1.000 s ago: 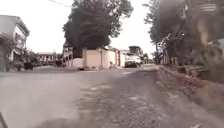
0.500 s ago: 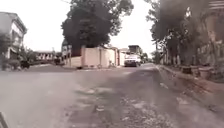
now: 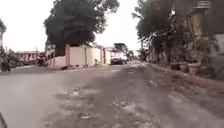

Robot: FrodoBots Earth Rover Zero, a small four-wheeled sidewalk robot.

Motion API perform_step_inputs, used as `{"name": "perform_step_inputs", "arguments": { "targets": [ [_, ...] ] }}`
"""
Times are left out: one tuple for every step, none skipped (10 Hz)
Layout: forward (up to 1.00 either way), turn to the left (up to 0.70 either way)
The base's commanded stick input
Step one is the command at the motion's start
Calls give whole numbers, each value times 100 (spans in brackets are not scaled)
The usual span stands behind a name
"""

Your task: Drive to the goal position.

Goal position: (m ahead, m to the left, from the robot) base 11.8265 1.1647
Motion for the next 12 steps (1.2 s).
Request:
{"name": "perform_step_inputs", "arguments": {
  "targets": [
    [70, -6],
    [70, 0],
    [70, 0],
    [70, 0],
    [70, 0],
    [70, 0],
    [70, 0],
    [70, 0],
    [70, 0],
    [70, 0],
    [70, 0],
    [70, 0]
  ]
}}
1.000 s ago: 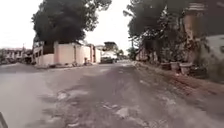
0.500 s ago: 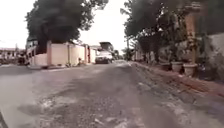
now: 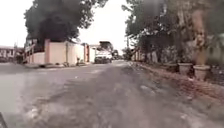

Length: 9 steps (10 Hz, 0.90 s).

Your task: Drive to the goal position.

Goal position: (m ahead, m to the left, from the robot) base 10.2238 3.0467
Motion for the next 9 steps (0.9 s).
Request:
{"name": "perform_step_inputs", "arguments": {
  "targets": [
    [70, 0],
    [70, 0],
    [70, 0],
    [70, 0],
    [70, 0],
    [70, 0],
    [70, 0],
    [70, 0],
    [70, 0]
  ]
}}
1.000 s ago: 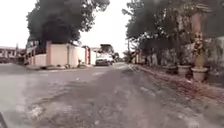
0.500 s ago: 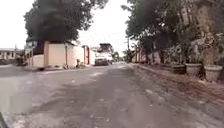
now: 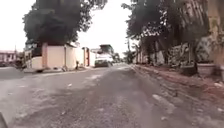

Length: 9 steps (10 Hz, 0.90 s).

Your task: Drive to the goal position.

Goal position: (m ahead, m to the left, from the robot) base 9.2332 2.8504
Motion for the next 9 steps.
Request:
{"name": "perform_step_inputs", "arguments": {
  "targets": [
    [70, 0],
    [70, 0],
    [70, -9],
    [70, -22],
    [70, -35],
    [70, -33],
    [70, -11],
    [70, -5],
    [70, 0]
  ]
}}
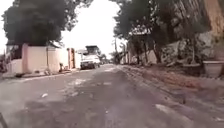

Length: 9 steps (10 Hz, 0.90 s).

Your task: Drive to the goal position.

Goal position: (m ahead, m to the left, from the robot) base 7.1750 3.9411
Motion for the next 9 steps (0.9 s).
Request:
{"name": "perform_step_inputs", "arguments": {
  "targets": [
    [70, 0],
    [70, 0],
    [70, 0],
    [70, 0],
    [70, 0],
    [70, 0],
    [70, 0],
    [70, 0],
    [70, 0]
  ]
}}
